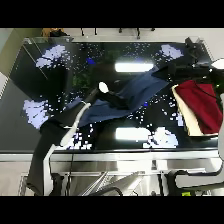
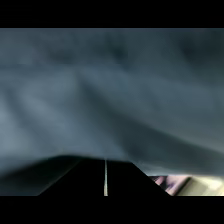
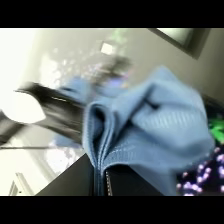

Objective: Fold the shirts.

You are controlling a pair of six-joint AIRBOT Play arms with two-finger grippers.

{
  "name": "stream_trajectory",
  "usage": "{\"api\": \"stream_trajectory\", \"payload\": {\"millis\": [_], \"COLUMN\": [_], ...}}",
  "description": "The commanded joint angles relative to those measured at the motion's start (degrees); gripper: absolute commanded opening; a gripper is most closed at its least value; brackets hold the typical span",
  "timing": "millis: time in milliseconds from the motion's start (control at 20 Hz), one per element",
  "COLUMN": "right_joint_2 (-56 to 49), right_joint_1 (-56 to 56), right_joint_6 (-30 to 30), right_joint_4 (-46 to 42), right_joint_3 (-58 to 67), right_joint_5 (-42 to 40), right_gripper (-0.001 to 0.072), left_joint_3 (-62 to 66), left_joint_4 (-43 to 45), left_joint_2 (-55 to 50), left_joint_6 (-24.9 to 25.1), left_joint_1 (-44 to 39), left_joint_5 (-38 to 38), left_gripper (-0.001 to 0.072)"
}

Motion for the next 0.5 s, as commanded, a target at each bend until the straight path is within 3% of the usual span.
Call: {"api": "stream_trajectory", "payload": {"millis": [0,200,450], "right_joint_2": [4.42,4.09,3.08], "right_joint_1": [-0.02,0.15,4.42], "right_joint_6": [1.97,4.52,5.55], "right_joint_4": [0.00,-5.79,-9.97], "right_joint_3": [0.59,0.50,-1.75], "right_joint_5": [1.05,2.14,1.77], "right_gripper": [0.0019,0.0019,0.0019], "left_joint_3": [7.19,10.21,6.97], "left_joint_4": [-11.58,-16.81,-16.92], "left_joint_2": [-7.23,-4.94,11.67], "left_joint_6": [-0.96,2.08,8.35], "left_joint_1": [-4.76,-2.40,8.68], "left_joint_5": [5.53,-1.16,-21.14], "left_gripper": [0.0015,0.0016,0.0015]}}
